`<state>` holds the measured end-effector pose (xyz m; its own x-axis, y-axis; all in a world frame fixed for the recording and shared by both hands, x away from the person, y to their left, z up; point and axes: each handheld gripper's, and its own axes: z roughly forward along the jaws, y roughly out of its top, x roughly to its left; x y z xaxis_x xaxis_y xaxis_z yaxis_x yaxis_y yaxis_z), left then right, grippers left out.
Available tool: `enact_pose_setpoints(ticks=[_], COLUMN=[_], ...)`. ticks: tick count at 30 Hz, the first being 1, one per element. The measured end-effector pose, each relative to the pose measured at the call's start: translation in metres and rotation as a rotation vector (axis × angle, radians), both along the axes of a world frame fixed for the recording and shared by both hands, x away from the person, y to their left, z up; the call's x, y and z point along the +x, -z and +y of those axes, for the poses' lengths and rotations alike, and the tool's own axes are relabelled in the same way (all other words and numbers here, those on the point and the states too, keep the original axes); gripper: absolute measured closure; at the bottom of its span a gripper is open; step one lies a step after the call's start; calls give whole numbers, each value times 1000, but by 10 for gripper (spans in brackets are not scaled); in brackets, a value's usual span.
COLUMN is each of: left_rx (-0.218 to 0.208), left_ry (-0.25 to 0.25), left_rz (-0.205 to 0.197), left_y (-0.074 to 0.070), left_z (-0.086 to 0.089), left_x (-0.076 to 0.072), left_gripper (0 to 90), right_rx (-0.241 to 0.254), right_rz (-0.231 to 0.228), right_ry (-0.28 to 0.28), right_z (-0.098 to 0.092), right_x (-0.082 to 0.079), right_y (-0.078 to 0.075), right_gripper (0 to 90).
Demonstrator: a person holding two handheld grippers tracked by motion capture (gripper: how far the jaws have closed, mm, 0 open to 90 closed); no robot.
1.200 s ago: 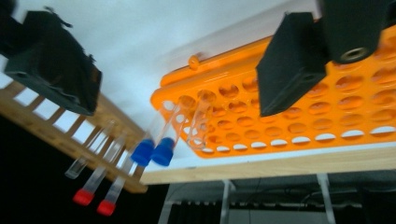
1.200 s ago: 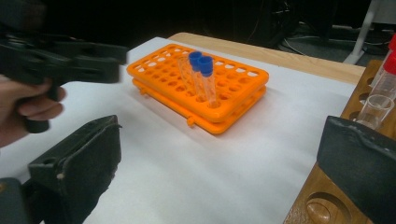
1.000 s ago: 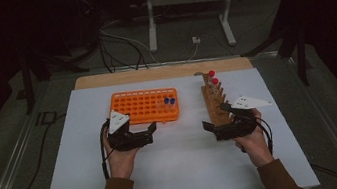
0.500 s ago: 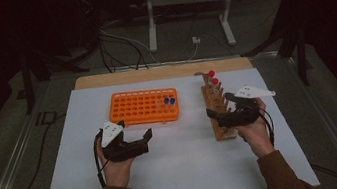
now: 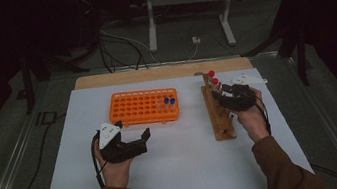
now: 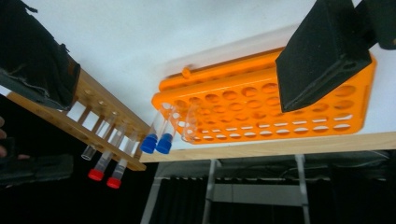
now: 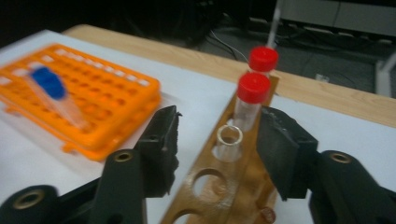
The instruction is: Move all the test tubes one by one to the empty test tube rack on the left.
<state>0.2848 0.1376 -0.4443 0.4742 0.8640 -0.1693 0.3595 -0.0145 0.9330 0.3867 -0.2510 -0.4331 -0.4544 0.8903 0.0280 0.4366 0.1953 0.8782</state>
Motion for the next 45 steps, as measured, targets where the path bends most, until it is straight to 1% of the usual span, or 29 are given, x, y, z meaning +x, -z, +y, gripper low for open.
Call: enact_pose_setpoints(ticks=[2, 5, 7, 9, 11, 13, 14, 16, 21, 25, 34, 38, 45], left_rx=[0, -2, -4, 0, -2, 0, -1, 2, 0, 3, 4, 3, 8], left_ry=[-6, -10, -10, -10, -10, -16, -17, -16, -18, -19, -19, -19, -19], left_rz=[-6, -11, -8, -6, -4, -10, -14, -17, -17, -16, -9, -8, -4], left_y=[-1, -1, -1, 0, 0, 0, 0, -1, -1, 0, 2, 2, 3], left_z=[0, 0, 0, 0, 0, 0, 0, 0, 0, -1, -2, -1, -1], left_x=[-1, -1, 0, 0, 0, -1, -1, -2, -2, -2, -1, -1, -1], left_gripper=[5, 5, 5, 5, 5, 5, 5, 5, 5, 5, 5, 6, 5], right_rx=[-39, -74, -84, -82, -125, -149, -147, -134, -106, -68, -73, -50, -18], right_rz=[9, 23, 31, 46, 64, 74, 80, 94, 87, 80, 66, 42, 0], right_ry=[12, 19, 27, 23, 34, 48, 56, 65, 77, 89, 99, 98, 90], right_z=[2, 5, 7, 10, 16, 20, 20, 20, 18, 15, 16, 15, 9], right_x=[6, 15, 21, 25, 27, 29, 29, 29, 26, 24, 23, 20, 13], right_y=[4, 9, 11, 11, 12, 14, 15, 18, 21, 24, 24, 17, -2], right_gripper=[533, 581, 620, 655, 696, 727, 745, 754, 751, 750, 764, 764, 764])
